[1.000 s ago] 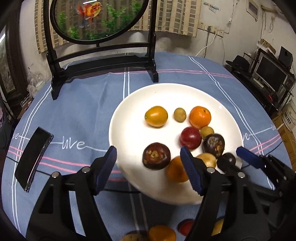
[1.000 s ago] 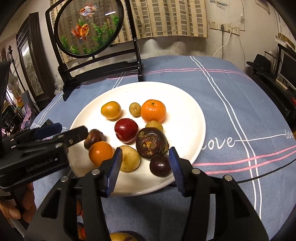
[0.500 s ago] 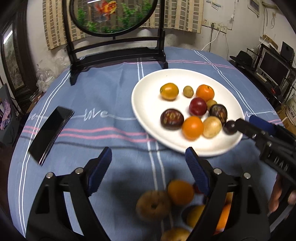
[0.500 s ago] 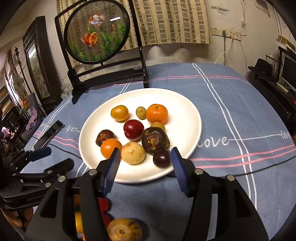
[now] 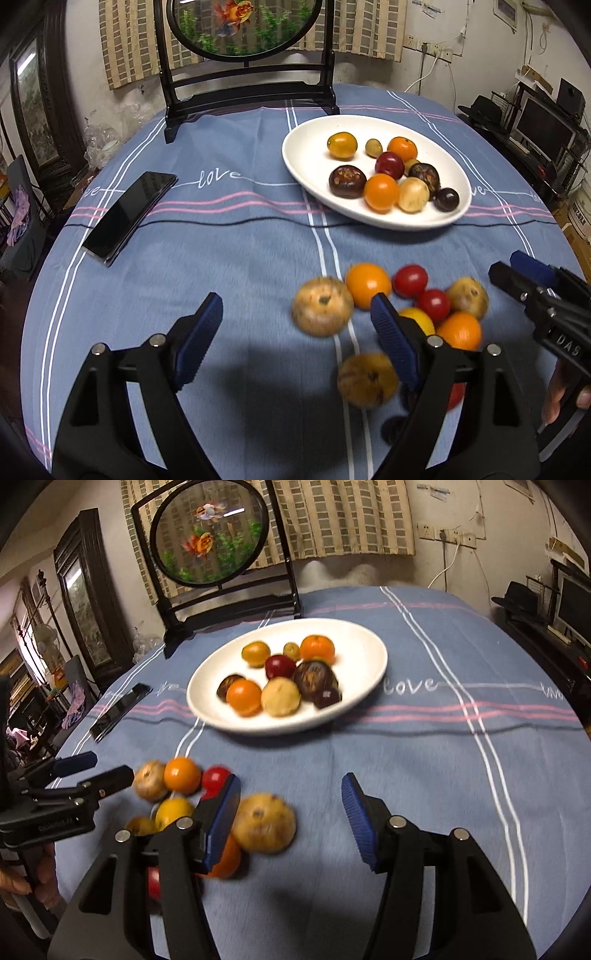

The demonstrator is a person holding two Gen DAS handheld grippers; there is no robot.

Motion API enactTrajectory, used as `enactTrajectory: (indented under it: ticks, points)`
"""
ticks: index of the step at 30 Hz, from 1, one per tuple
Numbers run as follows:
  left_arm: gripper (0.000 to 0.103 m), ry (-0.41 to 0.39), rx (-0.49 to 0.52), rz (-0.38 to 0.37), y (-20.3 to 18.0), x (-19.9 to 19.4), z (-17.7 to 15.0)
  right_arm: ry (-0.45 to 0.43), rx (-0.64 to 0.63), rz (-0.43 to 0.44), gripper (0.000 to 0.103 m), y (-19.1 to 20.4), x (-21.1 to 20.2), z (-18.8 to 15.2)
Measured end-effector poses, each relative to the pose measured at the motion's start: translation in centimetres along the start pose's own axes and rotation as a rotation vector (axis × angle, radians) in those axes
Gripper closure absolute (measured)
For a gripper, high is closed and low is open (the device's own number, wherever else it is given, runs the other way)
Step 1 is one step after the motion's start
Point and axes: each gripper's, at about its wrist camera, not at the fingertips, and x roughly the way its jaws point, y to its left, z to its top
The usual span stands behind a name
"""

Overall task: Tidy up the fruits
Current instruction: 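Lift both tools off the plate back toward the fruit pile, then grasp the pale striped fruit with the left tool while the right tool grasps a large pale brown fruit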

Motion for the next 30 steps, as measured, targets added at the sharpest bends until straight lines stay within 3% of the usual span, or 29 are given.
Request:
enactTrajectory:
  ticks: [4, 6, 17, 23, 30]
  points:
    - [0.019, 0.008, 0.003, 0.002, 0.0, -0.6, -1.4, 0.016, -0.018, 0.008, 0.045, 0.5, -0.7, -1.5]
    - [0.019, 0.018, 0.001, -0.003, 0.0, -0.7, -2.0, 0.026, -0.020, 0.011, 0.038, 0.5, -0.9, -2.2]
    - [0.019, 0.047, 0.012, -0.020, -0.3, -0.8, -4.3, 0.044, -0.030, -0.002, 0.038, 0.4, -2.4, -4.3]
    - [0.019, 0.046, 0.036, -0.049, -1.0, -1.0, -4.5, 0.054, -0.032, 0.013, 0.038, 0.4, -2.6, -4.7]
    - [0.020, 0.113, 0.053, -0.115, -1.9, 0.8, -5.2, 0.045, -0.029, 0.029, 0.038, 0.5, -2.9, -4.9]
